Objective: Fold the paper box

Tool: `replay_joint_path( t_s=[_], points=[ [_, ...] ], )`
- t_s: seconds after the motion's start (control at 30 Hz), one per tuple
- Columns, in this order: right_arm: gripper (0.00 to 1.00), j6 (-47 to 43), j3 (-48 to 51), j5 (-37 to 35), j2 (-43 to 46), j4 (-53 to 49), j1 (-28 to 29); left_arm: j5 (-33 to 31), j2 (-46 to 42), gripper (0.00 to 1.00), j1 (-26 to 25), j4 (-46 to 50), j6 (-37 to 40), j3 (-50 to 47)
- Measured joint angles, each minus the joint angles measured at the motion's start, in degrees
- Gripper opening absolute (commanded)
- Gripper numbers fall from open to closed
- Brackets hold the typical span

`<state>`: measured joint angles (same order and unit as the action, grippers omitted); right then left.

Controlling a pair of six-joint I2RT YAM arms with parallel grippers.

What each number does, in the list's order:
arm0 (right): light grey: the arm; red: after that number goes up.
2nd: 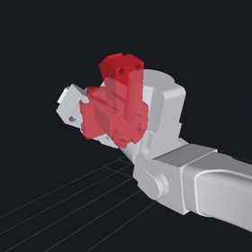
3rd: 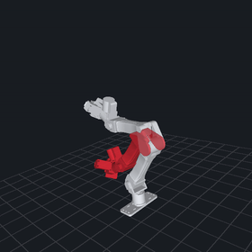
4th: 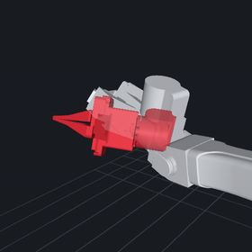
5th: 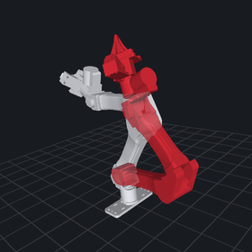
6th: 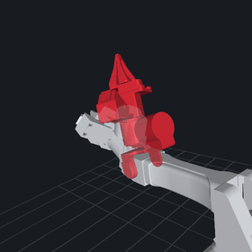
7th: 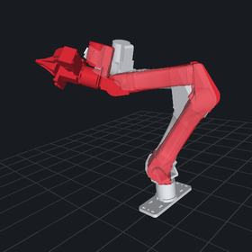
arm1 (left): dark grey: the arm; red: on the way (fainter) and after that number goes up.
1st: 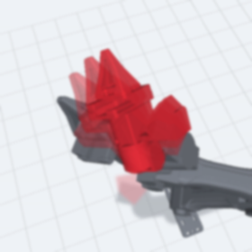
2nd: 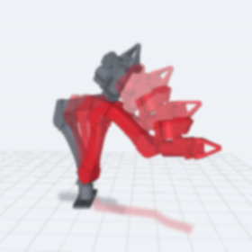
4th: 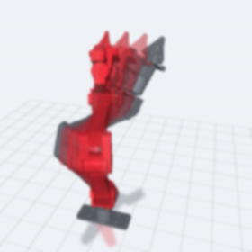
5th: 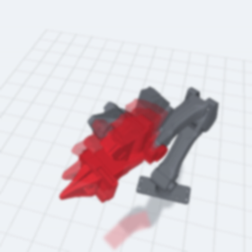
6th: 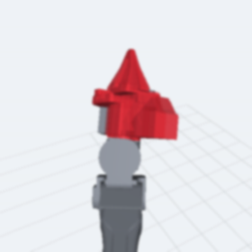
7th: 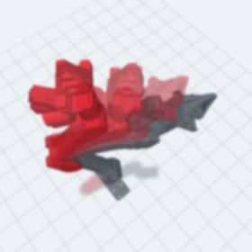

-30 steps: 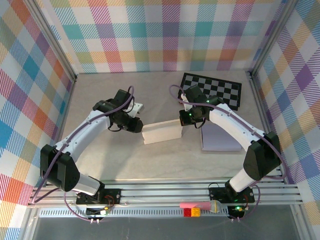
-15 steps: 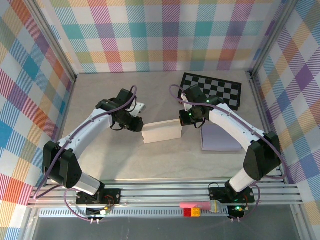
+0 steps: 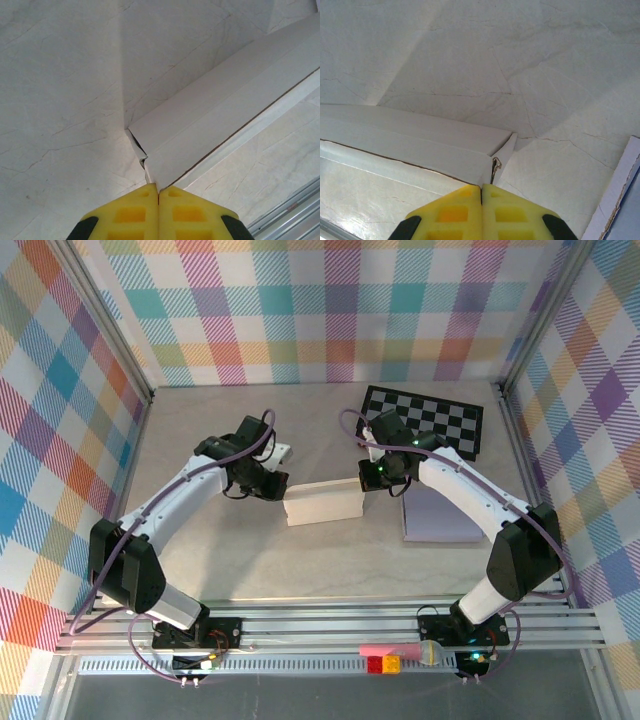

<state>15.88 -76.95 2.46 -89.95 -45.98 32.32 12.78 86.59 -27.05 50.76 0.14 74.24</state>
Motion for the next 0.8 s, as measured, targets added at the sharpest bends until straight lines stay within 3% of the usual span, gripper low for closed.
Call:
replay_joint_path(
  t_s=[0.8],
  points=[
    [0.00, 0.2, 0.0, -0.5, 0.0, 0.0, 0.0, 0.8, 2.3, 0.00, -0.2, 1.6, -18.3, 2.8]
  ],
)
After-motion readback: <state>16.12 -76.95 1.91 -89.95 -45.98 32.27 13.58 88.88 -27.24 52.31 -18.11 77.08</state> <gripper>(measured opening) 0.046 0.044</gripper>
